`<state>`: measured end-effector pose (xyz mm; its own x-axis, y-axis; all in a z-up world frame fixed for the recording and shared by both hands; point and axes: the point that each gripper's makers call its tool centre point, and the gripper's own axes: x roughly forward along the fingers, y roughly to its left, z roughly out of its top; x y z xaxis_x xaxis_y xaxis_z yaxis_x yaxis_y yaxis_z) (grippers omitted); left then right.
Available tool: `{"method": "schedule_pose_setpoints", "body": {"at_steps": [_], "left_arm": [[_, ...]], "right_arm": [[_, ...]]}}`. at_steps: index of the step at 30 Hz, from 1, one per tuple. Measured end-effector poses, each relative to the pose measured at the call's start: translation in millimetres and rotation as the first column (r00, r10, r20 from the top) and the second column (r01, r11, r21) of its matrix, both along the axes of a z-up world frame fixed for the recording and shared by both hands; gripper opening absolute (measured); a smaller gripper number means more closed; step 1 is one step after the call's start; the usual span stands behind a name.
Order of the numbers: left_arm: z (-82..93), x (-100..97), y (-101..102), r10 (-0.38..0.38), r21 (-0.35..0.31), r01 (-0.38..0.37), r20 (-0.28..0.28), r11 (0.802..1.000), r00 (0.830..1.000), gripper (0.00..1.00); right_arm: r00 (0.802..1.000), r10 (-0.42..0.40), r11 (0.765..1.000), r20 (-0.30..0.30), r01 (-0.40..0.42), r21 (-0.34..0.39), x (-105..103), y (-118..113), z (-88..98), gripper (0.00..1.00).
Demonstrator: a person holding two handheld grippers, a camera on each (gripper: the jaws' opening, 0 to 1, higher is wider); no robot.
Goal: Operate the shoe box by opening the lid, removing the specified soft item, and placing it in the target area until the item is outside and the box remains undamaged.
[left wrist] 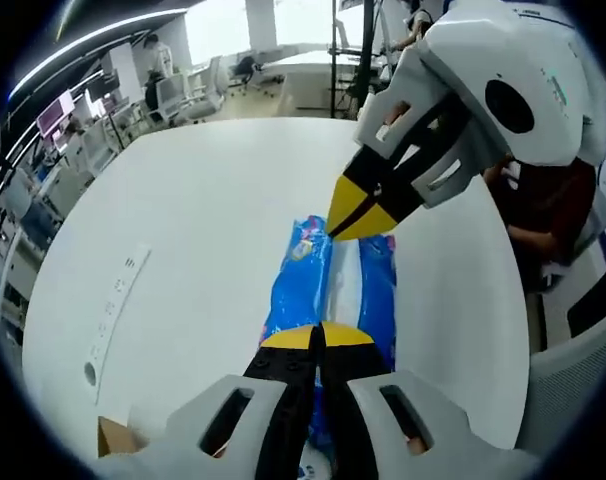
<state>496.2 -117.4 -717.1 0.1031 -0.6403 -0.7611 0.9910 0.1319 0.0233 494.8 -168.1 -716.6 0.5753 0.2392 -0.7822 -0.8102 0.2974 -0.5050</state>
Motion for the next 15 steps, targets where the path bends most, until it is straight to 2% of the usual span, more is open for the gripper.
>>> {"method": "schedule_pose_setpoints", "body": {"at_steps": [9, 11, 13, 15], "left_arm": [[-11.2, 1.0, -3.4, -0.001, 0.014, 0.001, -0.002, 1.000, 1.000, 0.00], [-16.9, 3.7, 1.1, 0.009, 0.047, -0.009, -0.007, 0.999, 1.000, 0.00], [-17.3, 2.4, 0.7, 0.020, 0.024, -0.020, -0.033, 1.000, 0.999, 0.00], [-16.5, 2.4, -0.9, 0.023, 0.019, -0.023, -0.034, 1.000, 0.999, 0.00]], "right_arm": [[1.000, -0.003, 1.000, -0.009, 0.003, -0.022, 0.0, -3.4, -10.5, 0.00], [1.000, -0.013, 1.000, 0.005, 0.013, -0.029, 3.2, -7.6, -8.8, 0.00], [0.999, -0.041, 0.999, -0.006, 0.041, -0.008, 3.6, -11.0, -7.1, 0.00], [0.999, -0.038, 0.999, -0.008, 0.038, -0.003, 2.1, -10.4, -7.6, 0.00]]}}
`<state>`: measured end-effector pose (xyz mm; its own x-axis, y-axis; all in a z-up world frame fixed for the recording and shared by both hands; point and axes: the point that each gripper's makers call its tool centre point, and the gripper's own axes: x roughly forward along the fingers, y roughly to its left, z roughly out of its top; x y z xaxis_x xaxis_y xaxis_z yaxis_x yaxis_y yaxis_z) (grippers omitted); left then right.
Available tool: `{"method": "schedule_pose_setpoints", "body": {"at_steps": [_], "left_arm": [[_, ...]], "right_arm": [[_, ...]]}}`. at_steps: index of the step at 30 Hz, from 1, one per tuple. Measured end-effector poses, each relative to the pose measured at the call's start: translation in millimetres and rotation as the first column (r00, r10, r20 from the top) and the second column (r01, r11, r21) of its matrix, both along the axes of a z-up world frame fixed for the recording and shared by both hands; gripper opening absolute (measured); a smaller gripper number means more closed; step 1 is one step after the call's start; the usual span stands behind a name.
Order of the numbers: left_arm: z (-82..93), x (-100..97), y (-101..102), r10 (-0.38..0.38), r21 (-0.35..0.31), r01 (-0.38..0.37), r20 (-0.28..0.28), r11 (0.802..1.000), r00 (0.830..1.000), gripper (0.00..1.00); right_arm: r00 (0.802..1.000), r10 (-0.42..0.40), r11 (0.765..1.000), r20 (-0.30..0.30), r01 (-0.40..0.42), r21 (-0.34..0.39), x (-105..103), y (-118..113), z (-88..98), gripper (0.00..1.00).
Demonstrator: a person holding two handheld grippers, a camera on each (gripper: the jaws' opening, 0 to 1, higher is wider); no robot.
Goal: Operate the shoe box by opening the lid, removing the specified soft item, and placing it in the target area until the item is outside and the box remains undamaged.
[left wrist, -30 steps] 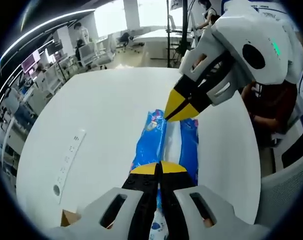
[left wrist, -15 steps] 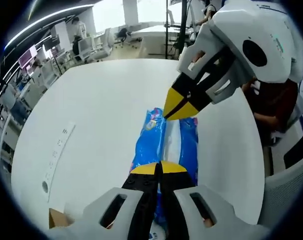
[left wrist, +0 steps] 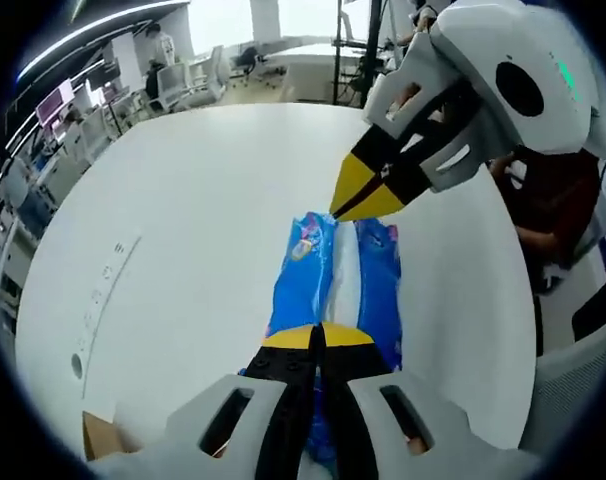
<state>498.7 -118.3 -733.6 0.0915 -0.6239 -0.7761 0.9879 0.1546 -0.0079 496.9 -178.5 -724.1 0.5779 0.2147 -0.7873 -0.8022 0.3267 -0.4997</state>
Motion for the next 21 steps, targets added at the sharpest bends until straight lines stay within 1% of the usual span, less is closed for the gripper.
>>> {"method": "schedule_pose_setpoints", "body": {"at_steps": [2, 3, 6, 7, 10, 12, 15, 17, 19, 21], "left_arm": [[0.9, 0.3, -2.1, -0.006, 0.002, 0.006, 0.009, 1.000, 1.000, 0.00], [1.8, 1.8, -3.3, -0.016, -0.002, 0.016, 0.025, 1.000, 1.000, 0.00], [0.7, 4.4, -3.9, 0.000, -0.006, 0.000, 0.016, 1.000, 1.000, 0.00], [0.3, 4.6, -4.5, 0.009, -0.011, -0.009, 0.004, 1.000, 1.000, 0.00], [-0.7, 3.6, -4.5, 0.016, -0.010, -0.016, -0.010, 1.000, 1.000, 0.00], [-2.0, 0.6, -3.7, 0.028, -0.009, -0.029, -0.036, 1.000, 0.999, 0.00], [-0.4, 0.9, -3.7, 0.030, -0.019, -0.031, -0.033, 0.999, 0.999, 0.01], [1.1, 0.2, -3.1, 0.021, -0.023, -0.021, -0.014, 1.000, 1.000, 0.02], [1.5, -0.8, -1.7, 0.017, -0.018, -0.017, -0.017, 1.000, 1.000, 0.02], [4.0, 0.4, 0.3, 0.019, -0.021, -0.019, -0.007, 1.000, 1.000, 0.07]], "right_arm": [[1.000, 0.001, 1.000, -0.004, -0.001, -0.006, -0.4, -0.2, -2.5, 0.00], [1.000, 0.003, 1.000, -0.008, -0.003, -0.005, -1.2, 0.7, -4.0, 0.00], [1.000, 0.011, 1.000, -0.015, -0.011, -0.003, -4.1, 3.8, -6.6, 0.00], [1.000, 0.012, 1.000, -0.023, -0.012, -0.001, -5.6, 4.3, -8.7, 0.00], [1.000, 0.011, 1.000, -0.015, -0.011, -0.006, -4.9, 2.4, -9.6, 0.00], [1.000, 0.004, 1.000, -0.015, -0.004, 0.001, -5.3, 2.0, -9.2, 0.00], [1.000, -0.009, 1.000, -0.015, 0.009, 0.009, -5.6, 1.7, -8.2, 0.00], [1.000, -0.008, 1.000, -0.015, 0.009, 0.012, -6.5, 2.6, -7.9, 0.00], [1.000, -0.012, 1.000, -0.018, 0.013, 0.016, -7.9, 3.3, -7.7, 0.00], [1.000, -0.015, 1.000, -0.013, 0.015, 0.025, -8.9, 4.9, -5.9, 0.00]]}}
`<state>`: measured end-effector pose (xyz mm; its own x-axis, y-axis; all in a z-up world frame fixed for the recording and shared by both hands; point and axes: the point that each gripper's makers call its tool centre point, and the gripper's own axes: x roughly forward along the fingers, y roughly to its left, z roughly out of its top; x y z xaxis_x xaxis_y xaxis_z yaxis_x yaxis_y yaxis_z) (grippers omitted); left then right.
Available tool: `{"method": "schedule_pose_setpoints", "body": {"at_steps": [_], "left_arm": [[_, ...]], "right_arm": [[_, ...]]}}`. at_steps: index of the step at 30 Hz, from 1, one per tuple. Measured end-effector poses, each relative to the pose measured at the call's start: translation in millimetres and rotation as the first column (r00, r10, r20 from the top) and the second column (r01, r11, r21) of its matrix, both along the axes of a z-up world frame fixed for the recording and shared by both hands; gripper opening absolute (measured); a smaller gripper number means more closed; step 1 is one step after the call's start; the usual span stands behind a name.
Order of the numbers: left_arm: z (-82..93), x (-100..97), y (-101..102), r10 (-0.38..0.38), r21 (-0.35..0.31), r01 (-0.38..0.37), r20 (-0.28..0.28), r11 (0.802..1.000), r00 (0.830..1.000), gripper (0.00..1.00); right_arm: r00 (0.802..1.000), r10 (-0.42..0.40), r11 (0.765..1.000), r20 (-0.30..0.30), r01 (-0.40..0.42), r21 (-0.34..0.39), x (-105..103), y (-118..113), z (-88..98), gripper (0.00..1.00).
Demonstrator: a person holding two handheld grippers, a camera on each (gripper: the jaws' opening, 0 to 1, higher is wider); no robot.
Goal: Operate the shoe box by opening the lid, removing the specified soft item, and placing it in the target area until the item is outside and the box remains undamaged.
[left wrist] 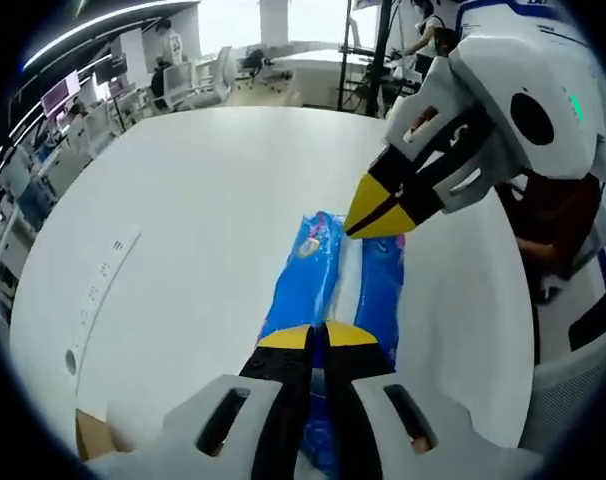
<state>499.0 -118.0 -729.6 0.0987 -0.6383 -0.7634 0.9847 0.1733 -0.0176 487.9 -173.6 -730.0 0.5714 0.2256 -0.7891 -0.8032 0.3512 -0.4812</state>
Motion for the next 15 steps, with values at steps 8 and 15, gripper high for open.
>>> {"method": "schedule_pose_setpoints", "body": {"at_steps": [8, 15], "left_arm": [[18.9, 0.5, 2.6, -0.005, -0.050, 0.006, 0.012, 0.999, 1.000, 0.12], [29.7, -3.7, 4.4, -0.029, -0.064, 0.032, 0.042, 0.997, 0.999, 0.21]], "right_arm": [[0.998, -0.069, 0.992, -0.013, 0.070, 0.105, -1.9, 4.7, 10.0, 0.00], [0.994, -0.104, 0.979, -0.032, 0.108, 0.175, -7.8, 9.8, 14.8, 0.10]]}}
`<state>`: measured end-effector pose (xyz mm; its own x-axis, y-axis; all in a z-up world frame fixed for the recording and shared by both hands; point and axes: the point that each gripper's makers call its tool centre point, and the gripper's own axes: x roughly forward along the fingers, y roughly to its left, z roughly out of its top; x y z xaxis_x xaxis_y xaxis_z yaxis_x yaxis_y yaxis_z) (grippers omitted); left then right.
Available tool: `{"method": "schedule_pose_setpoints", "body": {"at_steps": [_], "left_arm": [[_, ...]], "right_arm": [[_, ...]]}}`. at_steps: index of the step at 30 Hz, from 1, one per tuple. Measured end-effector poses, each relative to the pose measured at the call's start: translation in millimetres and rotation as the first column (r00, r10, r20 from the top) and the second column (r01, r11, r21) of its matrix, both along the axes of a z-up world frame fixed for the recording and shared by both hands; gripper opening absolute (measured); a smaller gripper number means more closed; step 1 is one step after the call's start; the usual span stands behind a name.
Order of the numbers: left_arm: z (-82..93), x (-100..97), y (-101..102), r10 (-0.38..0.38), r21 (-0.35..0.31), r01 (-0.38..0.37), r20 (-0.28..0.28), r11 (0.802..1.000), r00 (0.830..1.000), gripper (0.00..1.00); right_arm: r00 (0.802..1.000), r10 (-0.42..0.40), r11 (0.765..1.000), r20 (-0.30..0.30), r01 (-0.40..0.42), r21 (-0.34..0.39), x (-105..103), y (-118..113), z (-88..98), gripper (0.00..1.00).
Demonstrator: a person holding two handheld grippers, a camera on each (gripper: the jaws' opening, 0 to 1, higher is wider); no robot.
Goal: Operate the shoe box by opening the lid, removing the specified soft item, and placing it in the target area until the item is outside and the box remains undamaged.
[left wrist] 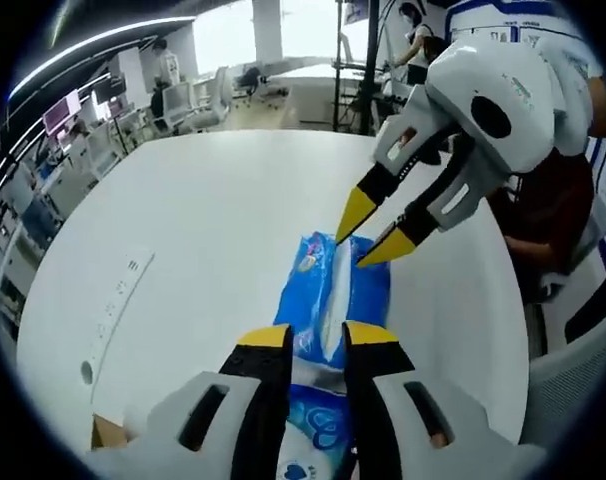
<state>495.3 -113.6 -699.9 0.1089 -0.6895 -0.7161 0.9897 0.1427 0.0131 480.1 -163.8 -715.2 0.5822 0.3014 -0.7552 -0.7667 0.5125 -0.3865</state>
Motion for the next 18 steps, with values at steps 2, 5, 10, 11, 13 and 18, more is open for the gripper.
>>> {"method": "schedule_pose_setpoints", "body": {"at_steps": [2, 5, 10, 11, 13, 18], "left_arm": [[3.5, -0.1, 1.2, 0.007, -0.011, -0.007, 0.012, 1.000, 1.000, 0.27], [9.2, -5.8, 3.3, 0.016, -0.035, -0.015, 0.002, 0.999, 1.000, 0.31], [24.9, -15.4, 9.2, 0.041, -0.117, -0.042, -0.015, 0.992, 0.999, 0.43], [26.9, -17.1, 10.4, 0.047, -0.129, -0.050, -0.032, 0.990, 0.998, 0.44], [31.6, -13.9, 17.2, 0.054, -0.145, -0.055, -0.011, 0.988, 0.998, 0.46], [39.5, -19.2, 29.0, 0.053, -0.171, -0.056, -0.022, 0.984, 0.998, 0.65]], "right_arm": [[1.000, -0.030, 0.998, -0.005, 0.031, 0.051, -2.4, 4.4, 3.1, 0.22], [0.996, -0.079, 0.991, -0.041, 0.083, 0.105, -6.9, 7.4, 2.0, 0.36], [0.991, -0.115, 0.981, -0.062, 0.123, 0.150, -11.8, 13.4, 5.8, 0.57], [0.990, -0.128, 0.976, -0.064, 0.138, 0.168, -12.3, 15.2, 7.3, 0.61], [0.983, -0.158, 0.960, -0.095, 0.176, 0.216, -16.7, 21.7, 10.5, 0.69], [0.978, -0.194, 0.956, -0.080, 0.206, 0.207, -21.0, 22.8, 16.0, 0.96]]}}
